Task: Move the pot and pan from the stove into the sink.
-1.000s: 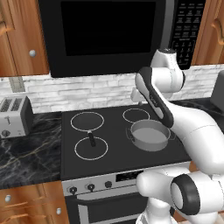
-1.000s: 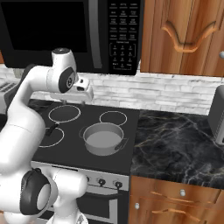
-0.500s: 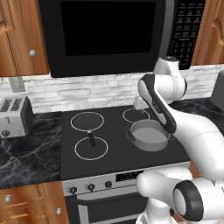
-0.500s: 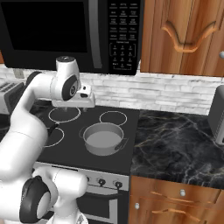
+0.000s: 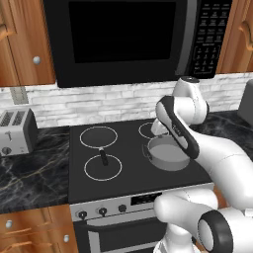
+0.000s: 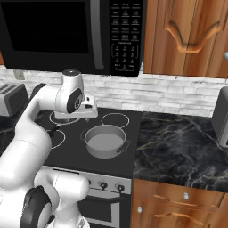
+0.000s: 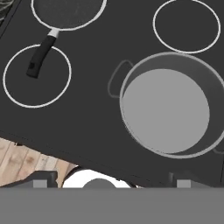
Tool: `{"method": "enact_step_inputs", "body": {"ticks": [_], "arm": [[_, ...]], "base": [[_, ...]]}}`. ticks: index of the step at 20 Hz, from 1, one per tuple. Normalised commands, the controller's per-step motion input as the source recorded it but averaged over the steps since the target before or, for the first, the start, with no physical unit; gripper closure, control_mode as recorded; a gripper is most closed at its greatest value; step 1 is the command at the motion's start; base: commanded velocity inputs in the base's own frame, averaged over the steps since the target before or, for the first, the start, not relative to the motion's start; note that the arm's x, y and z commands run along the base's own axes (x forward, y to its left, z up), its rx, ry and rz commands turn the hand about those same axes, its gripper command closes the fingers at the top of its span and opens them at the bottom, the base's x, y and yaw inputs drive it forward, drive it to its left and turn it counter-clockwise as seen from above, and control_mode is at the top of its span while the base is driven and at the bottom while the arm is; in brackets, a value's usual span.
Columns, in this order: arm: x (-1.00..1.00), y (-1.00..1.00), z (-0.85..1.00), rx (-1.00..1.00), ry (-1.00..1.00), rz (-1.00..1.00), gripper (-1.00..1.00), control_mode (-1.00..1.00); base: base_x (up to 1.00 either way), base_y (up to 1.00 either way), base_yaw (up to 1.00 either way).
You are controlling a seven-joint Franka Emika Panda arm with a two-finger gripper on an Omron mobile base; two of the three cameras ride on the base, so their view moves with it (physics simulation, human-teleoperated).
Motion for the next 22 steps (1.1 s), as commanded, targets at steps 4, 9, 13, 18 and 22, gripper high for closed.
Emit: {"method": "enact_step_inputs", "body": {"ticks": [4, 9, 13, 18, 22], "arm": [[0.07, 0.00, -0.40, -0.02, 0.01, 0.14, -1.00, -1.00], [0.11, 0.00, -0.40, -0.04, 0.01, 0.13, -1.00, -1.00], [0.17, 0.00, -0.39, -0.04, 0.02, 0.12, -1.00, -1.00], [0.17, -0.01, -0.39, -0.03, 0.03, 0.12, -1.00, -1.00], [0.18, -0.03, -0.36, -0.01, 0.03, 0.11, -1.00, -1.00]], "base": [[0.00, 0.00, 0.00], [0.00, 0.00, 0.00], [0.00, 0.00, 0.00], [0.00, 0.00, 0.00], [0.00, 0.00, 0.00]]}}
